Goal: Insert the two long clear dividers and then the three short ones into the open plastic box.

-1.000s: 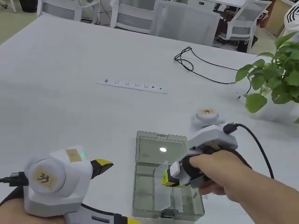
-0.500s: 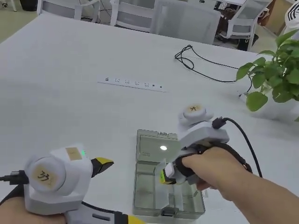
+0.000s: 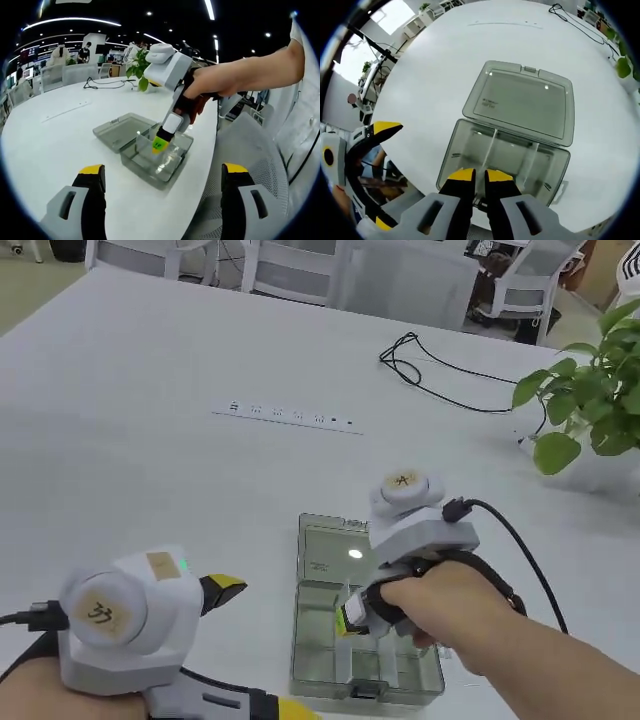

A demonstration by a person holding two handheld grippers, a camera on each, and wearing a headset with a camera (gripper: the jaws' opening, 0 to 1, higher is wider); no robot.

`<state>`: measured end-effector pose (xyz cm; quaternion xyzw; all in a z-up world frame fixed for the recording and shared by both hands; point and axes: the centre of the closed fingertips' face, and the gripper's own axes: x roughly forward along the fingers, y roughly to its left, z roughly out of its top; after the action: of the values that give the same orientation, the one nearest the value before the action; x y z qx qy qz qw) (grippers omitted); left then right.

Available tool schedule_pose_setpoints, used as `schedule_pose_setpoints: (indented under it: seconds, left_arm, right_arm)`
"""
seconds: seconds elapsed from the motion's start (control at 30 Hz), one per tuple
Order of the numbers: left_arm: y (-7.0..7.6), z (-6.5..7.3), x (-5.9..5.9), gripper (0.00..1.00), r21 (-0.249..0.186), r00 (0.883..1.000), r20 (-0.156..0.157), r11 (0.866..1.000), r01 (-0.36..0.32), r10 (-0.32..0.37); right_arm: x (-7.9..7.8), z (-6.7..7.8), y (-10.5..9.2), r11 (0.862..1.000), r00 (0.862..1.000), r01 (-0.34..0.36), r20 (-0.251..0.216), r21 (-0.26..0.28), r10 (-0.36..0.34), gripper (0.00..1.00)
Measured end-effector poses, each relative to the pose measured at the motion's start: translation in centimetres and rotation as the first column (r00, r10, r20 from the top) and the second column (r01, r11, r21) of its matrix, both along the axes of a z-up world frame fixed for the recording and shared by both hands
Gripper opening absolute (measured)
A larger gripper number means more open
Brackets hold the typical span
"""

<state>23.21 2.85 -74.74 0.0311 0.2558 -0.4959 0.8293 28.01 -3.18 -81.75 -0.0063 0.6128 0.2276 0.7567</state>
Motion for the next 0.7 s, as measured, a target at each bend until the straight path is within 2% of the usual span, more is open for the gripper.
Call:
schedule_pose_setpoints:
  seconds: [0.43,0.57,0.7]
  left_arm:
    - [0.34,-0.35,0.11,1.0,0.019,1.0,-0.002,1.0,0.0,0.0]
    - [0.42,-0.46,0.17,1.0,0.029,1.0,-0.003,1.0,0.002,-0.002]
    - [0.45,-0.24,0.27,1.0,0.031,1.0,-0.001,1.0,0.0,0.001]
  right_arm:
    - [-0.01,-0.81,0.03,0.999,1.0,0.011,-0.001,0.045,-0.011,0.1]
    - [0.03,-0.74,0.09,0.997,1.0,0.012,0.008,0.082,-0.013,0.11]
    - [0.03,-0.32,0.12,0.988,0.999,0.049,0.003,0.149,-0.05,0.13]
